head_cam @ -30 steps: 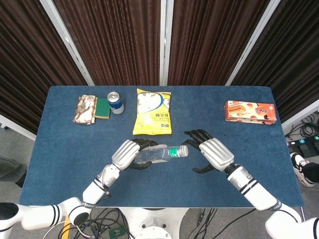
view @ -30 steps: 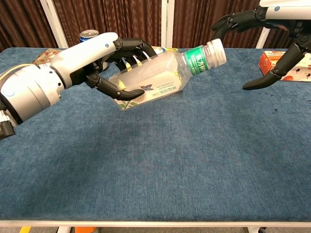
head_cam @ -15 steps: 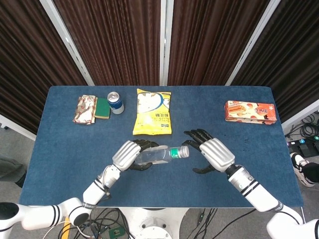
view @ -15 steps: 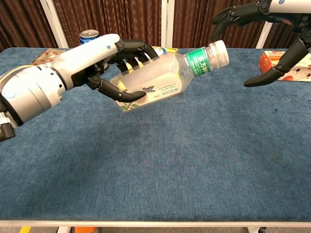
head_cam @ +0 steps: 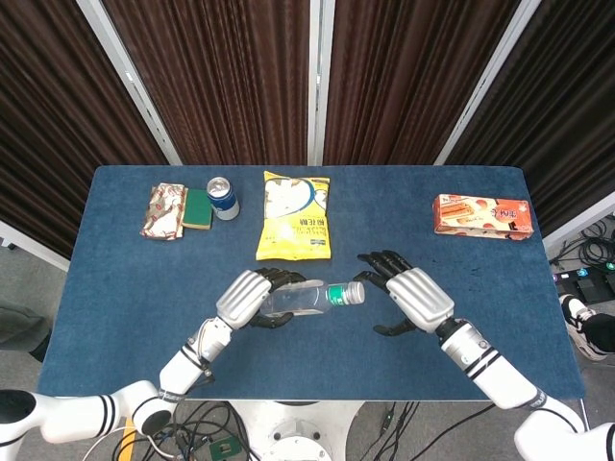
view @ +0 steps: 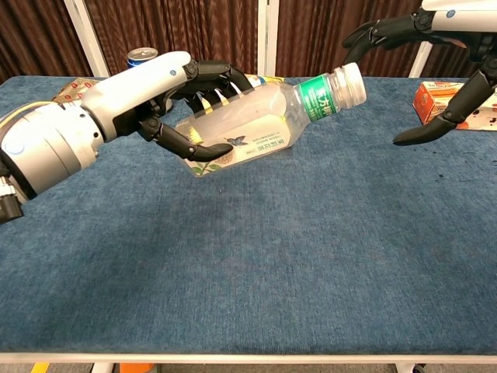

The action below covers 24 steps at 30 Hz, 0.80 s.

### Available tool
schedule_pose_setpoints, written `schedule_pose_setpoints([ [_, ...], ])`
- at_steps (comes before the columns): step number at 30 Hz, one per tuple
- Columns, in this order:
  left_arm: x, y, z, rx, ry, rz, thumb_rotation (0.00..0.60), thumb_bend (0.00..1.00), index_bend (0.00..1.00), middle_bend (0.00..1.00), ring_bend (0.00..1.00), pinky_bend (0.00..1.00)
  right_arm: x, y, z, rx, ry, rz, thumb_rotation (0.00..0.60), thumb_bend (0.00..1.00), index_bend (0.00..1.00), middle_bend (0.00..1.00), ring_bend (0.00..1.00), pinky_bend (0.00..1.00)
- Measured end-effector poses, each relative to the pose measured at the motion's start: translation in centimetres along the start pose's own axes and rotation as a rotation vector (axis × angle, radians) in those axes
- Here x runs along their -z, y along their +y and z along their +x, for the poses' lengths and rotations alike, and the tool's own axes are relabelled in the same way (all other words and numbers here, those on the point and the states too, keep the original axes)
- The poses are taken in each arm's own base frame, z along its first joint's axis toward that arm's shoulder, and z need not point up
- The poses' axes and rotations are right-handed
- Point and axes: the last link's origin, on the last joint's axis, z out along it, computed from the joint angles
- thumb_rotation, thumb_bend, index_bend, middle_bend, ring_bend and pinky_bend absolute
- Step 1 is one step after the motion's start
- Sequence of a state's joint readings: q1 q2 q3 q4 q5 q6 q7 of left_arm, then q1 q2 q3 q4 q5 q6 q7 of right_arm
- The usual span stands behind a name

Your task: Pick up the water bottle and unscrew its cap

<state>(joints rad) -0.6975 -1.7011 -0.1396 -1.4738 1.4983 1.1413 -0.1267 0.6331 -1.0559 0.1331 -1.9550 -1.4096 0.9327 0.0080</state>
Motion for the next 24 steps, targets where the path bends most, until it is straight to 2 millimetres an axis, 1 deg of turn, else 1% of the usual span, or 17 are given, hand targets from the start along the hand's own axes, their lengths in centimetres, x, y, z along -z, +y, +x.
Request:
schedule_pose_setpoints([
  [18, -0.11, 0.03, -0.01, 0.000, -0.003, -0.002, 0.600, 0.32, 0.38, 0.41, 0.36, 0.43, 0.46, -0.67, 0.47, -0.006, 0.024, 0.029, 0.600, 0.05, 0.24, 0.05, 0.00, 0.00],
  [24, -0.09, 0.26, 0.17, -0.002, 0.003, -0.012, 0.600, 0.32, 0.38, 0.41, 0.36, 0.43, 0.56, -0.11, 0.81, -0.009, 0.044, 0.009, 0.600, 0.05, 0.24, 0.05, 0.00, 0.00],
])
